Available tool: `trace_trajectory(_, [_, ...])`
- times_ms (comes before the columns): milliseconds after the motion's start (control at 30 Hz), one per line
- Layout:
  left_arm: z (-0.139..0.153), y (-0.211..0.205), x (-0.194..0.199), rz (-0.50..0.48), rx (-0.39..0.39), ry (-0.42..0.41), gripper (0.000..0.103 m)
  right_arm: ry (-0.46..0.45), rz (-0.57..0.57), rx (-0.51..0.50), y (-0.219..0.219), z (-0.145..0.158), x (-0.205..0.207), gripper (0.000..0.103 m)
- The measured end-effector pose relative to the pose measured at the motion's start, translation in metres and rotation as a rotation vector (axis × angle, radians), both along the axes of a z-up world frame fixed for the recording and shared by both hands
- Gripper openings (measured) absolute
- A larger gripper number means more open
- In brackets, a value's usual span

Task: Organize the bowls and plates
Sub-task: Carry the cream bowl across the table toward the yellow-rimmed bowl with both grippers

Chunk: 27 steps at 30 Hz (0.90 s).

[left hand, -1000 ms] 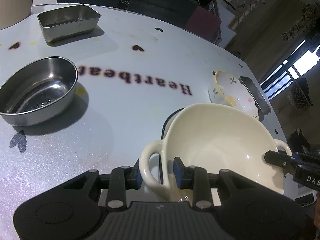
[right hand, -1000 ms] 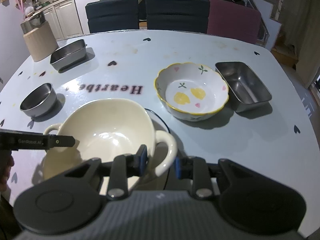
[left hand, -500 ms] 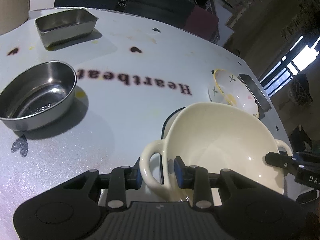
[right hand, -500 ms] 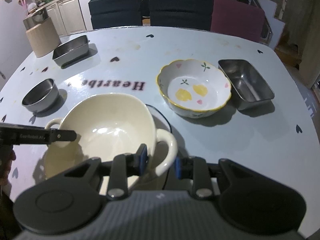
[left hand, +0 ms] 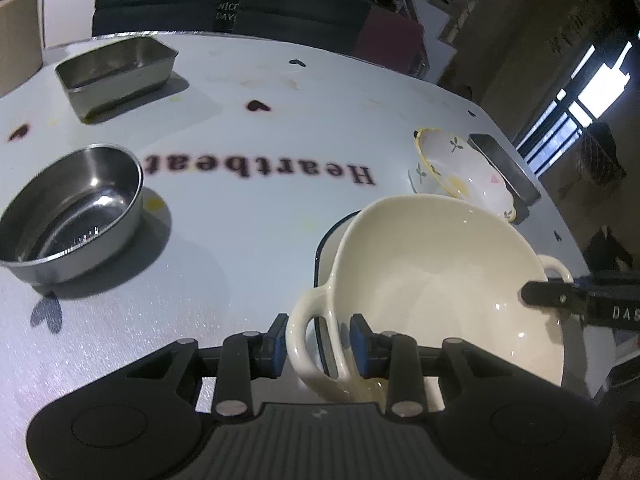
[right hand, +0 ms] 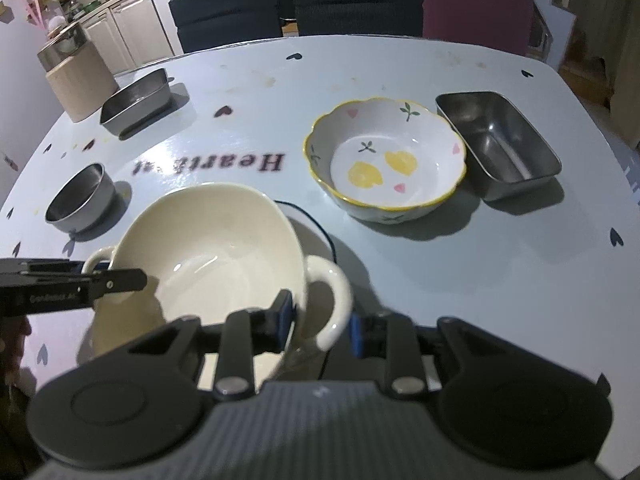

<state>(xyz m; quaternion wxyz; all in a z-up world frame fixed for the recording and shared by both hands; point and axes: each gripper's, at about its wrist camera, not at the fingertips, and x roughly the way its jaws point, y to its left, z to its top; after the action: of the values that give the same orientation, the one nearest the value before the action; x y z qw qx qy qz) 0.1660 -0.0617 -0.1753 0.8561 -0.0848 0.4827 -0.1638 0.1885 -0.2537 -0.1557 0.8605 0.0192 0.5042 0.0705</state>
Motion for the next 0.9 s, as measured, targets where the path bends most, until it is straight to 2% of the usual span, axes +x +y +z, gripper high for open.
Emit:
trace_trajectory(467, [0.005, -0.005, 0.001, -0.020, 0.043, -0.005, 0.036, 0.032, -0.012, -0.023, 0.003, -0.011, 0.007, 0.038])
trace_trajectory(700, [0.006, -0.005, 0.001, -0.021, 0.052, -0.009, 0.036, 0.039, 0.016, -0.071, 0.011, -0.017, 0.008, 0.042])
trace_trajectory(800, [0.006, -0.006, 0.001, -0.026, 0.059, -0.010, 0.036, 0.042, 0.007, -0.061, 0.009, -0.017, 0.008, 0.040])
trace_trajectory(900, [0.006, -0.006, 0.002, -0.028, 0.058, -0.007, 0.036, 0.047, -0.005, -0.058, 0.007, -0.018, 0.008, 0.044])
